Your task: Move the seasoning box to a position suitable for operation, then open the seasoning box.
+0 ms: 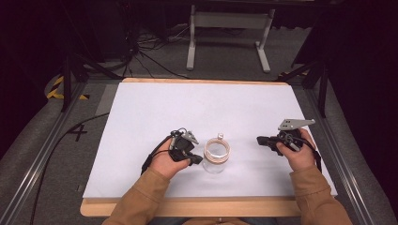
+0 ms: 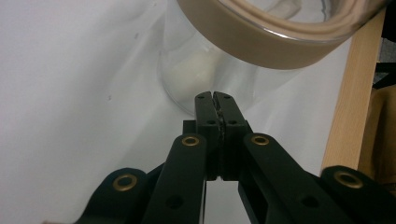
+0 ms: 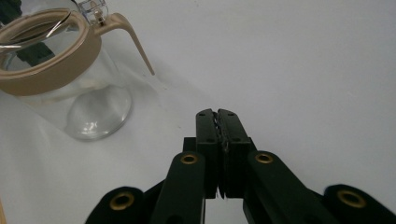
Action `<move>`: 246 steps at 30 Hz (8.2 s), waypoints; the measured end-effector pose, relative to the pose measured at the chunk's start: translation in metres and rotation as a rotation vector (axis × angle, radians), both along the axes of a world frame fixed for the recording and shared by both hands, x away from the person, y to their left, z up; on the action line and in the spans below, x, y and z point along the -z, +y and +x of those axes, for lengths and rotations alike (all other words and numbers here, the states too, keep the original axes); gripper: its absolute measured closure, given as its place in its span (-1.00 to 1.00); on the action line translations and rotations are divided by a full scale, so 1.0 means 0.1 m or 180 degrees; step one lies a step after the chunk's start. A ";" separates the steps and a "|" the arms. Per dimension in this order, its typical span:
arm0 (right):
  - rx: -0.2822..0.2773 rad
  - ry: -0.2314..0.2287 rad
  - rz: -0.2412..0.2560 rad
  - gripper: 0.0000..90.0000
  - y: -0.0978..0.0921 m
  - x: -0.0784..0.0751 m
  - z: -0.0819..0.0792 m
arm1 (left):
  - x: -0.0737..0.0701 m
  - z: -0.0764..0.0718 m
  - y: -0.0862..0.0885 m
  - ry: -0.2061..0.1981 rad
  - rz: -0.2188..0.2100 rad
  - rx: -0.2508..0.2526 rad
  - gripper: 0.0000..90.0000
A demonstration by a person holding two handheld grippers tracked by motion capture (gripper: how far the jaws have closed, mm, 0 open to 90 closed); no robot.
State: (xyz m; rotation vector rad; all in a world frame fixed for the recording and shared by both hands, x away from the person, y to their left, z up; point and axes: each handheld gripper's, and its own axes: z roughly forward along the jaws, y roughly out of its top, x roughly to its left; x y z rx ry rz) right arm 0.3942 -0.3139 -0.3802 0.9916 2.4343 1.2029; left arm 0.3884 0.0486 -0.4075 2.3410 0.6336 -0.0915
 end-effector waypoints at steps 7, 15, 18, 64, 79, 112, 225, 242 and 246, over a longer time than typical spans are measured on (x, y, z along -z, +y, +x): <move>0.0041 -0.0009 -0.0014 0.98 -0.05 0.01 -0.05 | 0.00 0.01 -0.11 0.0037 -0.0010 0.0118 0.99; 0.0087 0.0005 -0.0043 0.98 -0.10 0.03 -0.11 | 0.00 0.03 -0.19 0.0094 0.0015 0.0203 0.99; 0.0106 -0.0001 -0.0040 0.97 -0.12 0.02 -0.11 | -0.02 0.04 -0.15 0.0102 -0.0054 0.0177 0.98; 0.0104 0.0024 -0.0127 0.96 -0.06 0.15 -0.64 | -0.49 0.53 -0.42 -0.0442 -0.0937 -0.0061 0.99; -0.0017 0.0020 -0.0150 0.94 0.04 0.16 -0.66 | -0.43 0.56 -0.43 -0.0414 -0.0858 -0.0108 1.00; -0.0485 -0.0099 0.0222 1.00 0.70 0.04 -0.70 | -0.40 0.59 -0.43 -0.0358 -0.0923 -0.0093 1.00; -0.0508 -0.0728 0.0585 1.00 0.80 -0.33 -0.08 | -0.45 0.04 0.88 -0.0401 -0.0727 -0.1060 0.88; -0.0173 -0.0774 0.0624 0.91 0.23 -0.49 -0.11 | -0.56 0.04 1.11 -0.0479 -0.0749 -0.1066 0.76; -0.0082 -0.0734 0.0599 0.87 0.11 -0.48 -0.09 | -0.56 0.07 1.17 -0.0475 -0.0749 -0.1111 0.76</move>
